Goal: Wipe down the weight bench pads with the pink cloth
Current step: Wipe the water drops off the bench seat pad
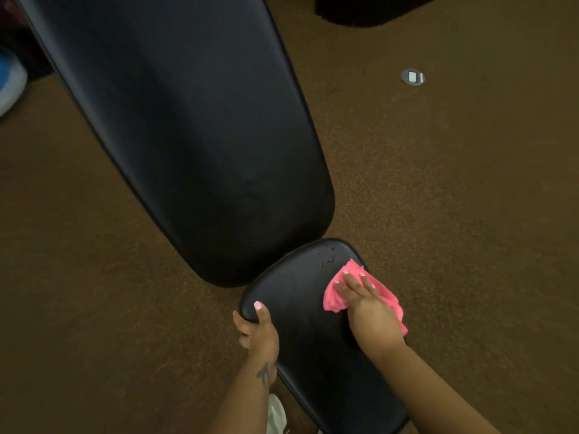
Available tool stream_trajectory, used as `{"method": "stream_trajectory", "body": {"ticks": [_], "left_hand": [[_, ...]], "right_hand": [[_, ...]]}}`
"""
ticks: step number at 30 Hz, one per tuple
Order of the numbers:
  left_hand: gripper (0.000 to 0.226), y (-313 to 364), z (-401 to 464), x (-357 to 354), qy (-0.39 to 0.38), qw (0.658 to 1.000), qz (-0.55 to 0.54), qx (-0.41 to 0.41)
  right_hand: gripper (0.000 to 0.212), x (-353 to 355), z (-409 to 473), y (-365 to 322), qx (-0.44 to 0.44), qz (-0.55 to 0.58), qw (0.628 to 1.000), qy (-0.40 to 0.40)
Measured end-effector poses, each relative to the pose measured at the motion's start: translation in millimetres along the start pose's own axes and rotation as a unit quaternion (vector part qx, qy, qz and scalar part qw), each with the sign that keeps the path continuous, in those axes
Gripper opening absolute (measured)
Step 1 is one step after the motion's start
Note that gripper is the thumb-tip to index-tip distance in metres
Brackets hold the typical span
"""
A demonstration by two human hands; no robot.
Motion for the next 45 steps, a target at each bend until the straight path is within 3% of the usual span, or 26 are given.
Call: {"method": "stream_trajectory", "body": {"ticks": [5, 12, 18, 23, 28, 33, 37, 40, 43, 45], "left_hand": [[0.068, 4, 0, -3, 0.019, 1.000, -0.003, 0.003], [0.069, 0, 2, -4, 0.026, 1.000, -0.003, -0.001], [0.069, 0, 5, -4, 0.020, 1.000, -0.002, -0.002], [0.069, 0, 6, -4, 0.020, 1.000, -0.007, 0.001], [0.068, 1, 3, -6, 0.029, 0.999, -0.013, 0.000], [0.067, 0, 1, -6, 0.022, 1.000, -0.011, -0.006], [0.067, 0, 1, -5, 0.016, 1.000, -0.012, -0.009], [0.067, 0, 0, -5, 0.017, 1.000, -0.013, -0.010], [0.066, 0, 0, -4, 0.025, 1.000, -0.015, -0.009], [0.066, 1, -1, -5, 0.030, 0.999, -0.014, -0.010]], "right_hand": [[0.064, 19, 28, -17, -0.001, 0.038, 0.995, 0.094], [0.063, 3, 12, -32, 0.075, 0.018, 0.994, 0.074], [0.070, 9, 2, 0, 0.038, 0.024, 0.996, 0.081], [0.059, 25, 32, -13, 0.022, 0.041, 0.991, 0.129], [0.061, 9, 31, -37, 0.085, 0.030, 0.992, 0.084], [0.059, 5, 3, -11, 0.075, 0.024, 0.995, 0.068], [0.078, 24, 15, 4, 0.025, 0.004, 0.996, 0.086], [0.058, 34, 36, -9, 0.021, 0.021, 0.991, 0.127], [0.057, 32, 49, -24, 0.034, 0.025, 0.988, 0.150], [0.065, 21, 52, -27, 0.051, 0.003, 0.991, 0.125]]}}
Point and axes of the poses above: each hand's wrist, its own z-axis towards the middle knuckle, its own x-axis out of the back of the hand, y = z × x, the point moved 1 cm from there along z, towards the middle knuckle, and after that the axes turned 11 degrees about x, right-handed, at the moved point
